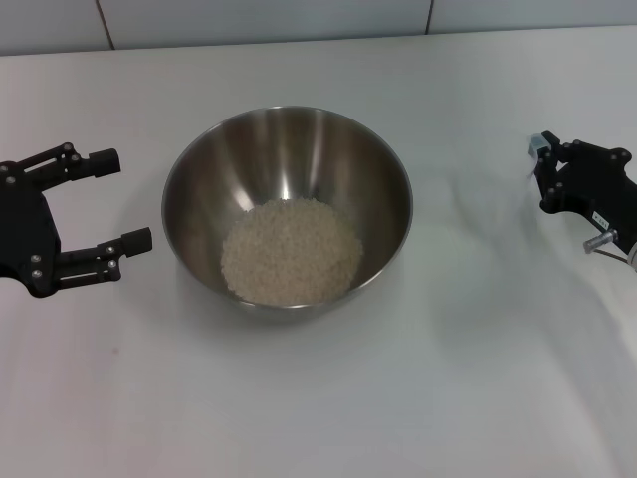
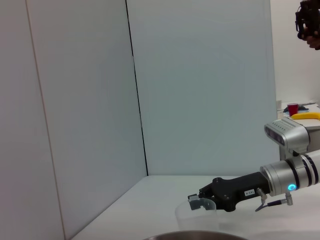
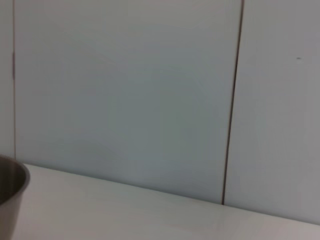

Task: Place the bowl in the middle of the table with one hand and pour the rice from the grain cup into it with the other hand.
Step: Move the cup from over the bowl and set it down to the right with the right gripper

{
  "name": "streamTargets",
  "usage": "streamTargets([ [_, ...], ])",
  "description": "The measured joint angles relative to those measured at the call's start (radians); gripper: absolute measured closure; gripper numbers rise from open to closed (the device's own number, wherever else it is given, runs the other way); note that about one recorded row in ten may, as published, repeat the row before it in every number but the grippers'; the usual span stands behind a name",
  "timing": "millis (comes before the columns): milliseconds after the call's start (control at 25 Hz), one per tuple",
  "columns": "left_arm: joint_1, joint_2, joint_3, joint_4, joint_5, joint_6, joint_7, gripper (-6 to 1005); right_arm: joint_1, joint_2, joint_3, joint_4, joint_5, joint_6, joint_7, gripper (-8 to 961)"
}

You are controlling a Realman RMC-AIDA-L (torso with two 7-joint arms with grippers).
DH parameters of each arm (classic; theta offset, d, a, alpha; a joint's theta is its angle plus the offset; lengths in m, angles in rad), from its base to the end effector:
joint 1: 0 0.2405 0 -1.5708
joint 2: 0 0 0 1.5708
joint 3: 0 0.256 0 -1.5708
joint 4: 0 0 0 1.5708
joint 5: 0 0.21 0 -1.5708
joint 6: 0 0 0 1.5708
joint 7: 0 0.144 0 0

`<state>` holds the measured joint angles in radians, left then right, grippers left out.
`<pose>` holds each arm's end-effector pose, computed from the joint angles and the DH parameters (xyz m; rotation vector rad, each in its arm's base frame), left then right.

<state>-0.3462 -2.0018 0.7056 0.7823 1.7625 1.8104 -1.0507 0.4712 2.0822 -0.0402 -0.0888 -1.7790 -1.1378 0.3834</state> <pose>-0.2793 0.2843 0.0653 -2.6312 -0.0728 -0.8341 0.3486 0.3209 -0.0248 -1.9250 0.5264 0.5516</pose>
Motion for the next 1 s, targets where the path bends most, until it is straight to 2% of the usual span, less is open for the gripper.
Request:
streamTargets([
  [320, -0.001, 0.0, 0.0, 0.0, 0.002, 0.001, 0.0, 164, 0.004, -0.001, 0.004, 0.0, 0.001, 0.036, 0.009, 832],
  [520, -0.001, 0.001, 0.0, 0.0, 0.002, 0.001, 0.0, 164, 0.0, -0.001, 0.003, 0.0, 0.001, 0.03, 0.011, 645],
  [720, 0.0, 0.003, 0.0, 0.0, 0.002, -0.001, 0.0, 164, -0.006, 0.0, -0.002, 0.004, 0.001, 0.027, 0.005, 402],
  [920, 0.0, 0.005, 0.001, 0.0, 0.002, 0.0, 0.001, 164, -0.016, 0.001, -0.004, 0.012, 0.001, 0.029, 0.004, 259],
  [1000, 0.0, 0.005, 0.001, 0.0, 0.002, 0.0, 0.001, 164, -0.023, 0.002, -0.003, 0.012, 0.001, 0.029, 0.004, 259],
])
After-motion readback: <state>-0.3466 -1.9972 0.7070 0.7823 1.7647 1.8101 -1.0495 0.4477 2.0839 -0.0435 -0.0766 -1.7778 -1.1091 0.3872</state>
